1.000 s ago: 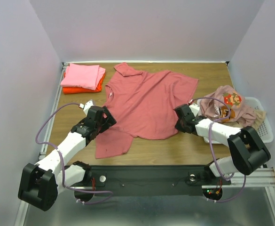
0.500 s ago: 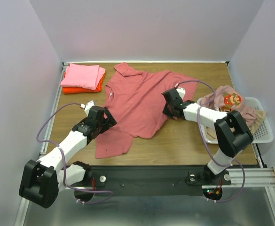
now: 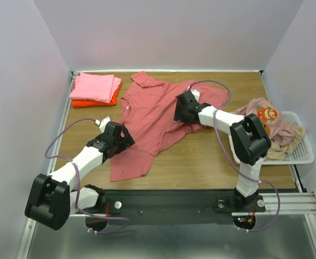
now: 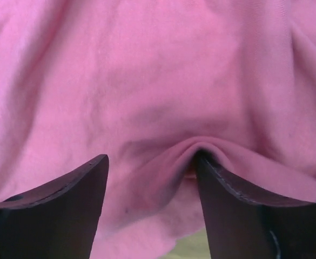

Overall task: Fold and stack the t-shirts
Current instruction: Flatten the tshirt out

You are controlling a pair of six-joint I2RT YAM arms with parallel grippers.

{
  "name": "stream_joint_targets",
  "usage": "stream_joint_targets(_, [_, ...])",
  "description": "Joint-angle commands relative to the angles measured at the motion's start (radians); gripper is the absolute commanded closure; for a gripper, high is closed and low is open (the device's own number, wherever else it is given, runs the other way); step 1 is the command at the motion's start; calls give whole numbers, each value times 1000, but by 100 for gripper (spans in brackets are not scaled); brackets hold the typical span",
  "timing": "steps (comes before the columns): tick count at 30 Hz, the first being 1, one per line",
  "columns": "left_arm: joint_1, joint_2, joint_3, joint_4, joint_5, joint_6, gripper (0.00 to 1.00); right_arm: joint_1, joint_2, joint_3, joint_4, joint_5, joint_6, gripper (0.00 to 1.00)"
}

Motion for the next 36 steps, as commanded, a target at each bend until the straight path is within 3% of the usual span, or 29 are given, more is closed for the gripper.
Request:
stream_joint_targets(1, [0, 12, 30, 36, -1, 16, 2, 8, -174, -60, -18, 6, -55, 27])
stream_joint_targets(13, [0, 84, 24, 82, 29, 18, 2, 8, -418, -303, -4, -29, -17, 25])
stream_joint_targets(17, [0, 90, 10, 107, 37, 14, 2, 8, -415, -355, 7, -46, 19, 34])
stream_joint_targets(23, [0, 104, 4, 113, 40, 18, 2, 7, -337, -343, 14, 55, 72, 38])
stream_joint_targets(26, [0, 101, -1, 121, 43, 14, 2, 7, -287, -321, 26, 115, 79, 48])
stream_joint_targets(30, [0, 98, -3, 119, 45, 16, 2, 4, -231, -283, 28, 138, 88, 51])
stream_joint_targets(31, [0, 98, -3, 118, 43, 18, 1, 4, -225, -280, 34, 129, 91, 61])
stream_joint_targets(36, [0, 91, -1, 114, 35, 14, 2, 4, -246, -281, 39, 124, 86, 85])
